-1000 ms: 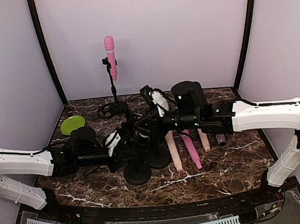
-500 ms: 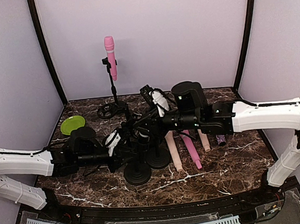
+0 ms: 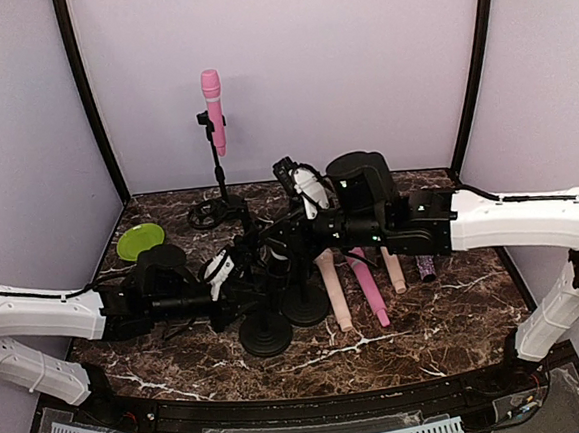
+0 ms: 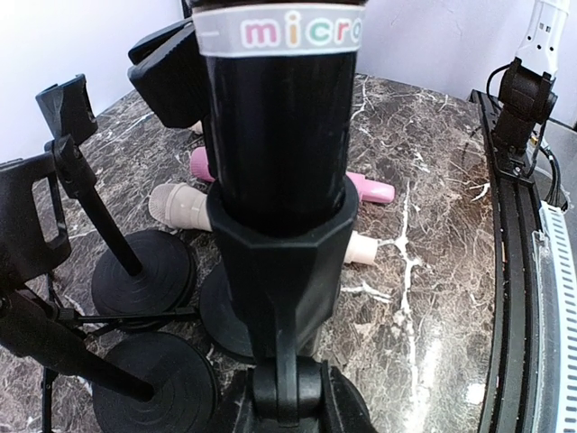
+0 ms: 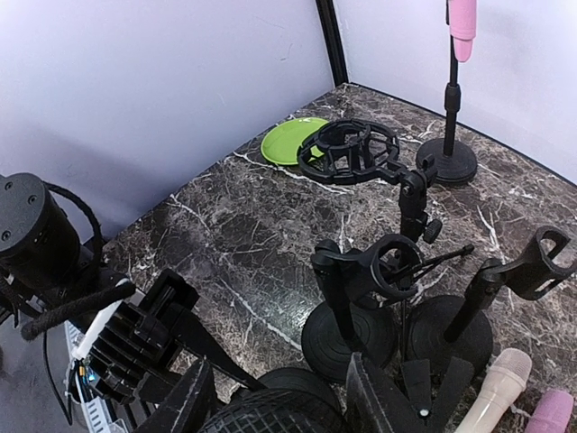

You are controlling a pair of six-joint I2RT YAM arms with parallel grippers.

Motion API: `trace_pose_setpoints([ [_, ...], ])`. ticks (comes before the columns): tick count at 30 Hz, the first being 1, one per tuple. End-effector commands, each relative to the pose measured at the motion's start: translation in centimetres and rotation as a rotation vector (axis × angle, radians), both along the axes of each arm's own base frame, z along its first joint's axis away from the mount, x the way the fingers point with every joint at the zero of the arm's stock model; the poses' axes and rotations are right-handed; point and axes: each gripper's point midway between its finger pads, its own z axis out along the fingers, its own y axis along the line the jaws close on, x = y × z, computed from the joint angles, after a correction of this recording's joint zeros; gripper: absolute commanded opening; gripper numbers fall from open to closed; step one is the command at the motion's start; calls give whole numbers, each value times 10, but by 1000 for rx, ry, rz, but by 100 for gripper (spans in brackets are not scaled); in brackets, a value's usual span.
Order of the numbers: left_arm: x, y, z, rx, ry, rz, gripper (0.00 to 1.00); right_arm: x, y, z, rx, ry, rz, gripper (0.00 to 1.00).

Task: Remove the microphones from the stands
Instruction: Remove the microphone from the microphone stand.

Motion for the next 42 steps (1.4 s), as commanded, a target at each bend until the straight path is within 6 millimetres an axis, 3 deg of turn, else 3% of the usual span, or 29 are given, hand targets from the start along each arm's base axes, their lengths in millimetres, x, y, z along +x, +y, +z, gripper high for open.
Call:
trace_pose_setpoints([
  [1, 3, 23, -44, 164, 58, 64, 0, 26, -15, 120, 269, -166, -153, 15],
  [29, 2, 23, -47, 176, 60, 58, 0, 22, -10, 127, 266, -196, -97, 16],
  [42, -1, 24, -45, 167, 59, 47, 0, -8, -2, 128, 219, -264, 164, 16],
])
